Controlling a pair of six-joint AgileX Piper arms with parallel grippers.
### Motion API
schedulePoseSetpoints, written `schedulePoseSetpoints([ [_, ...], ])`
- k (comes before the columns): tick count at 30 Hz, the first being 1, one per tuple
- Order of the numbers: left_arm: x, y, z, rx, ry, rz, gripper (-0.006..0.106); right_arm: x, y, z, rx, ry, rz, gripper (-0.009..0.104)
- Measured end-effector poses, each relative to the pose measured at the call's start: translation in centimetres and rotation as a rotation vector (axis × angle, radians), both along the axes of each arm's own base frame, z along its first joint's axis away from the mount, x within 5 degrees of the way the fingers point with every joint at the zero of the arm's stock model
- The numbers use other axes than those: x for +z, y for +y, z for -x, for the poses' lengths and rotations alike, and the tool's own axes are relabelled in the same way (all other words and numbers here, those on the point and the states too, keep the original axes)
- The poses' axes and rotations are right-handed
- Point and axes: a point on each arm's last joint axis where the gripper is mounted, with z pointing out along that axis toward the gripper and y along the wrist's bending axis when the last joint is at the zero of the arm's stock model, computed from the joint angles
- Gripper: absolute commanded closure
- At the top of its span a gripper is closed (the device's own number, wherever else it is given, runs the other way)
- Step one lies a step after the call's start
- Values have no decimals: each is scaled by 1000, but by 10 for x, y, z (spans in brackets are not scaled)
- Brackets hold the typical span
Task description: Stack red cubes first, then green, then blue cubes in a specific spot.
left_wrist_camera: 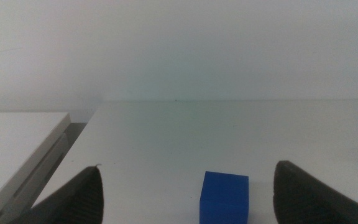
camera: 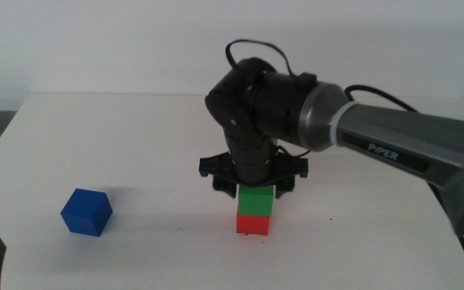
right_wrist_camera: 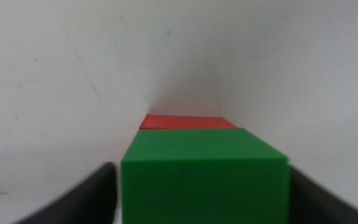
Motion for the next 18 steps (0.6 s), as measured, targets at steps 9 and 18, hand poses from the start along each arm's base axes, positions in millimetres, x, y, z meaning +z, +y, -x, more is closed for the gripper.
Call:
schedulePoseSetpoints([
  [9,0,0,0,0,0,0,7,11,7,6,40,-59,-18,8],
  [18,0,0,0,0,0,0,7,184,-39,97,235,-474,-146,8],
])
